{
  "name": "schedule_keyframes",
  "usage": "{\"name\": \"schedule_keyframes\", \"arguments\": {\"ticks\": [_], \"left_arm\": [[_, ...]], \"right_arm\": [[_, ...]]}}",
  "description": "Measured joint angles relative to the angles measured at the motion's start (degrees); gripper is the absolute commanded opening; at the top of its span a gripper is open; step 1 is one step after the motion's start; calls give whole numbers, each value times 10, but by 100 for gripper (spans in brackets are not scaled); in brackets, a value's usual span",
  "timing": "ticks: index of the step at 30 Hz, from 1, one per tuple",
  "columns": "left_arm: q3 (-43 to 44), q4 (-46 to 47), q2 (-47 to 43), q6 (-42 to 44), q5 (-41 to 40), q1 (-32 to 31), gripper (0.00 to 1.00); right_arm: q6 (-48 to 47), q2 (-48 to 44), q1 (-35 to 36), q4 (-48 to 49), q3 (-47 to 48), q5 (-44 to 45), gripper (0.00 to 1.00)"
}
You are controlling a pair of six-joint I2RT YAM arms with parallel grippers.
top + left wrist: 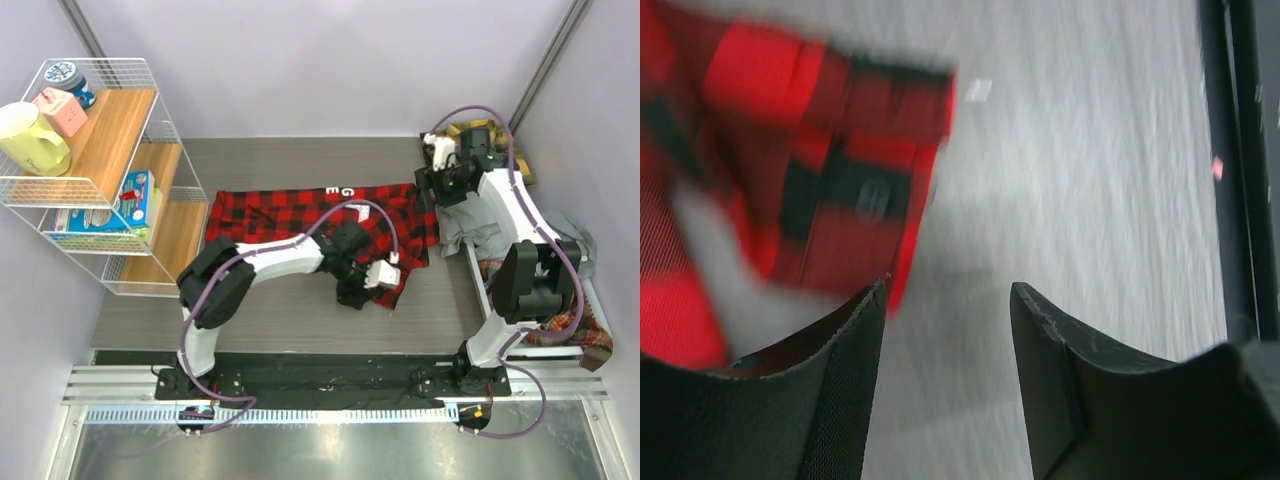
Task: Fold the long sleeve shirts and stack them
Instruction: Fold the shirt
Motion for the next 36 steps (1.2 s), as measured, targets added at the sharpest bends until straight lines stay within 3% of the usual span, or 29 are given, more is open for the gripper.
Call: {"name": "schedule_keyframes", "arguments": {"ticks": [8, 12, 14, 15, 19, 26, 30, 36], "left_arm": [[54, 83, 69, -50, -43, -70, 58], [98, 103, 108, -68, -68, -76, 51], [107, 105, 115, -70, -80, -77, 42], [108, 105, 115, -69, -85, -77, 25], [109, 104, 115, -59, -111, -78, 0], [134, 55, 112, -84, -99, -64, 0], [231, -19, 110, -125, -65, -25, 0], [421, -70, 102, -179, -54, 92, 0]], "right_arm": [[19, 7, -50, 0, 38, -27, 70], [22, 7, -48, -2, 38, -43, 70], [22, 7, -48, -2, 38, -48, 70], [22, 7, -48, -2, 38, -51, 70], [12, 6, -49, -2, 37, -59, 70], [-14, -8, -53, -7, 23, -75, 71], [-18, -6, -57, -14, 39, -80, 70], [-11, 10, -66, -9, 117, -83, 69]]}}
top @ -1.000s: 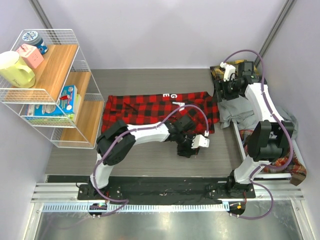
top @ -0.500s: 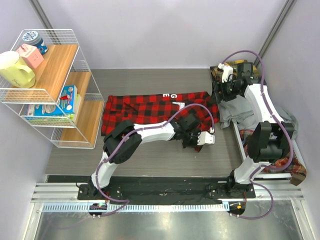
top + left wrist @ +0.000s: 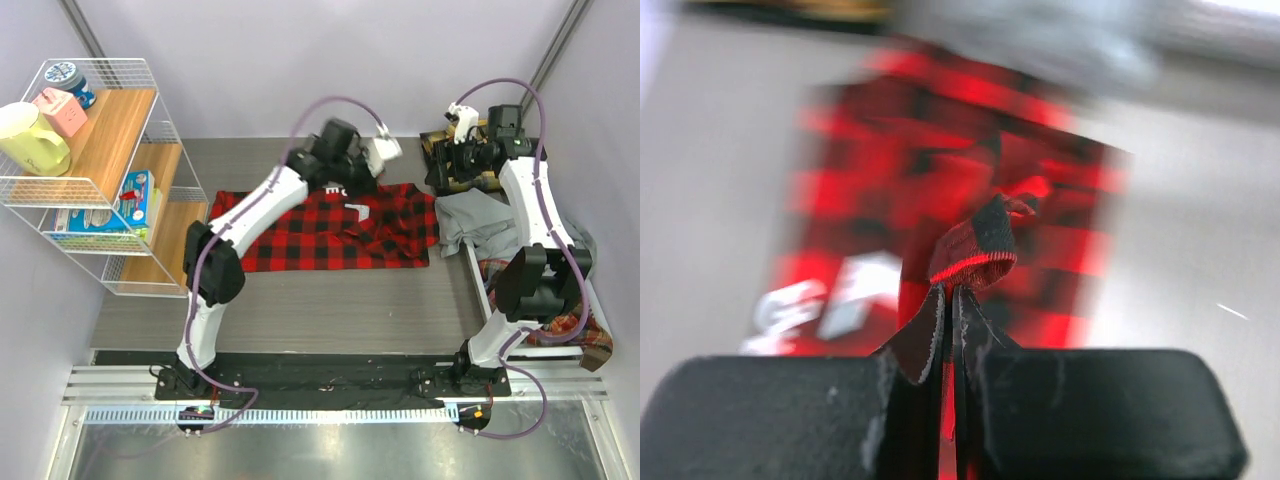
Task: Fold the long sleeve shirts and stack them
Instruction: Fold the shirt
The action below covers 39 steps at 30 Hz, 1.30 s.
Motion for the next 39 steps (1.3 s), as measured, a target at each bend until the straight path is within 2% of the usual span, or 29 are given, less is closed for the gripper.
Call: {"name": "schedule_keyframes", "arguments": {"ticks": [2, 5, 6, 9, 12, 20, 29, 39], "left_arm": [[38, 6, -1, -14, -24, 37, 0], [60, 40, -1, -32, -76, 93, 0], [62, 50, 0, -37, -96, 106, 0], [75, 81, 12, -42, -138, 129, 0], [91, 124, 34, -35, -161, 136, 0], [110, 205, 86, 31, -159, 137, 0], [136, 265, 105, 64, -196, 168, 0], [-4, 285, 51, 81, -170, 211, 0]], "right_arm": [[5, 1, -1, 4, 8, -1, 66], [13, 2, -1, 7, 7, -7, 53], [17, 3, -1, 7, 6, -12, 46], [35, 3, -1, 13, -12, -35, 33], [55, 3, 0, 25, -56, -63, 31], [107, 7, 34, 71, -166, -103, 26], [132, 12, 89, 101, -192, -109, 26], [139, 67, 89, 121, -192, -92, 24]]}}
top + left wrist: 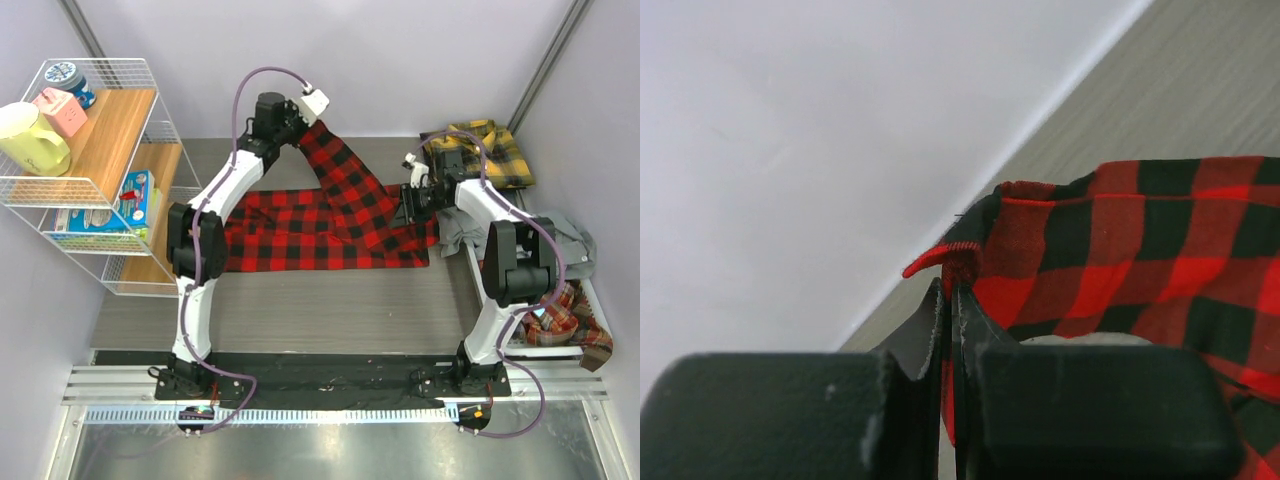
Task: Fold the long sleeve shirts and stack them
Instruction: Fold the shirt
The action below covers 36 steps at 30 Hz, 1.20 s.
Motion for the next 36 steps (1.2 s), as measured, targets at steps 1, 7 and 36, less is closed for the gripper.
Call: {"name": "schedule_keyframes", "arguments": {"ticks": [1, 7, 36], "left_arm": [[-10, 1, -3, 2, 4, -1, 0], [-42, -1, -20, 10, 52, -1, 0], [-485, -305, -304, 593, 243, 139, 0]], "right_arm": [[0, 8, 0, 3, 0, 4, 24], [4, 38, 0, 27, -21, 27, 23], [-74, 27, -18, -103, -29, 95, 20]]}}
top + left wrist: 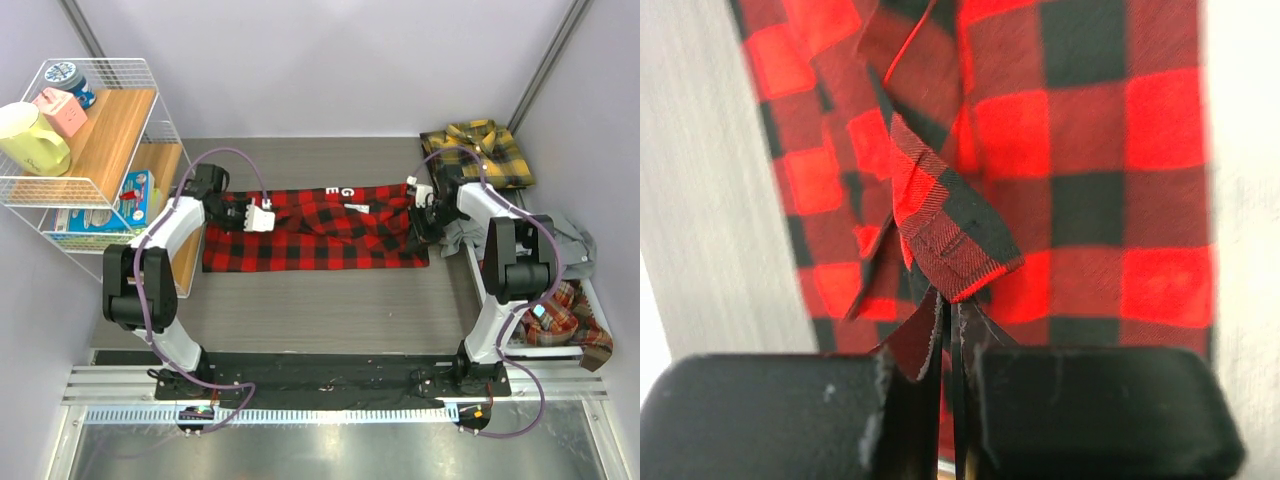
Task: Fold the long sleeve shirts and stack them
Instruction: Fold the shirt
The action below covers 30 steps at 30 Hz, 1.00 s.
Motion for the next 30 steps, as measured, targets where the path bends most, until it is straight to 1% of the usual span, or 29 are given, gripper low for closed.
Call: {"name": "schedule_keyframes", "arguments": {"ticks": [8, 10, 11, 12, 15, 18, 22, 23, 25, 28, 30], "left_arm": [[63, -22, 5, 70, 15, 57, 0], [66, -33, 6, 101, 15, 66, 3], [66, -37, 8, 113, 15, 68, 7], [66, -40, 11, 127, 15, 70, 14], [45, -32, 17, 157, 10, 71, 31], [22, -29, 21, 172, -1, 78, 40], [19, -23, 22, 159, -17, 98, 43], [22, -24, 22, 152, -21, 101, 46], [34, -36, 23, 133, -26, 104, 49], [54, -61, 23, 99, -27, 102, 49], [61, -78, 23, 61, -28, 92, 49]], "right_arm": [[-23, -27, -1, -23, 13, 0, 20], [-24, -27, -1, -26, 13, 1, 20], [-24, -27, -1, -27, 13, 2, 20], [-24, -27, -1, -28, 14, 2, 20], [-28, -27, -1, -33, 20, 4, 20], [-33, -27, -1, -39, 35, 4, 22], [-37, -26, 0, -39, 59, 3, 27], [-37, -26, 1, -39, 65, 3, 27], [-38, -21, 5, -35, 78, 3, 28], [-40, -7, 17, -24, 96, 4, 31], [-41, 5, 29, -12, 104, 6, 31]]}}
